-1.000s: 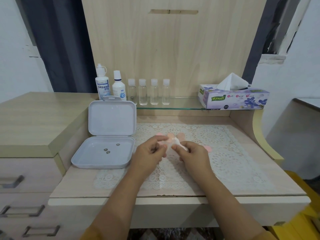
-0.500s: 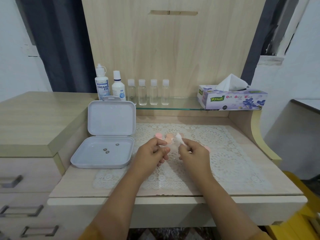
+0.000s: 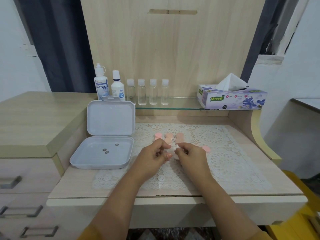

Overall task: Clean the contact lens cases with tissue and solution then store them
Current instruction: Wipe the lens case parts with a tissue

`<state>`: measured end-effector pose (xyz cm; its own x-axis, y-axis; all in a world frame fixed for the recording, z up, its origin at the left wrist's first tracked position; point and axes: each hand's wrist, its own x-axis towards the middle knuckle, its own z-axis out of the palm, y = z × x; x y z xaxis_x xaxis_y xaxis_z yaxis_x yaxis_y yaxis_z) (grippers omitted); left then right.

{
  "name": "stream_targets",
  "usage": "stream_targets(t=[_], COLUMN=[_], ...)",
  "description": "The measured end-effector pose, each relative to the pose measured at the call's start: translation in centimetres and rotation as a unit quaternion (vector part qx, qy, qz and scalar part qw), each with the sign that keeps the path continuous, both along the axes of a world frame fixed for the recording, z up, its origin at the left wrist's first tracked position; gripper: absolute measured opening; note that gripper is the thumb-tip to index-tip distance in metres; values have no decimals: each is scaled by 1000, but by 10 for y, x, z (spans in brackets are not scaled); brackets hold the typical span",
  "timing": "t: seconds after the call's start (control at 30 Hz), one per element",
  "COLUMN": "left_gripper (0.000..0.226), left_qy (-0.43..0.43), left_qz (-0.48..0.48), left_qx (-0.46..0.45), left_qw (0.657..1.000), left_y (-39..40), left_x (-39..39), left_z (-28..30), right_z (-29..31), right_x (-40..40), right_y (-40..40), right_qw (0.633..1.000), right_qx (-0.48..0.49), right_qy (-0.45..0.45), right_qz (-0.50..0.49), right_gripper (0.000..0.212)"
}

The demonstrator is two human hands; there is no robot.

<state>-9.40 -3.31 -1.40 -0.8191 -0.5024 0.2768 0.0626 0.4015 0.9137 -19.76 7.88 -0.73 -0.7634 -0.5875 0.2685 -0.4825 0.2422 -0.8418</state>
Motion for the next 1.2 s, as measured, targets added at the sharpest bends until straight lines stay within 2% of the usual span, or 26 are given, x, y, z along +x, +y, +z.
stream_targets(t=[0.2, 0.3, 0.43, 0.6, 0.67, 0.83, 0.97, 1.03, 1.13, 1.2], left_gripper=[29, 25, 22, 29, 34, 48, 56, 53, 41, 31], left_qy=[-53, -43, -34, -44, -62, -117, -119, -101, -72, -37], left_qz=[26, 62, 120, 165, 159, 130, 127, 133, 165, 187], left_qx=[-72, -87, -96, -106, -108, -138, -143, -139, -135, -145], left_qw=[996, 993, 988, 980, 979, 975, 974, 976, 974, 971], left_y=[8, 10, 8, 0, -2, -2, -1, 0, 2, 3], left_x=[0, -1, -3, -7, -9, -12, -9, -8, -6, -6], left_z=[4, 4, 3, 1, -1, -3, -2, -1, 2, 3], right_z=[-6, -6, -4, -2, -4, -6, 0, -3, -1, 1], right_x=[-1, 0, -1, -6, -9, -13, -13, -14, -9, -6], right_y=[-2, -1, 1, 2, 2, 0, 2, 1, 1, 2], right_qw=[1000, 1000, 999, 994, 991, 991, 987, 988, 972, 971], right_qx=[0, -7, -5, -84, -107, -90, -106, -100, -154, -168], right_qy=[6, 0, 0, -66, -83, -93, -120, -121, -175, -168], right_qz=[2, 12, 41, 11, -17, -35, -11, -9, 16, 31], right_gripper=[21, 16, 27, 21, 21, 41, 31, 33, 30, 27])
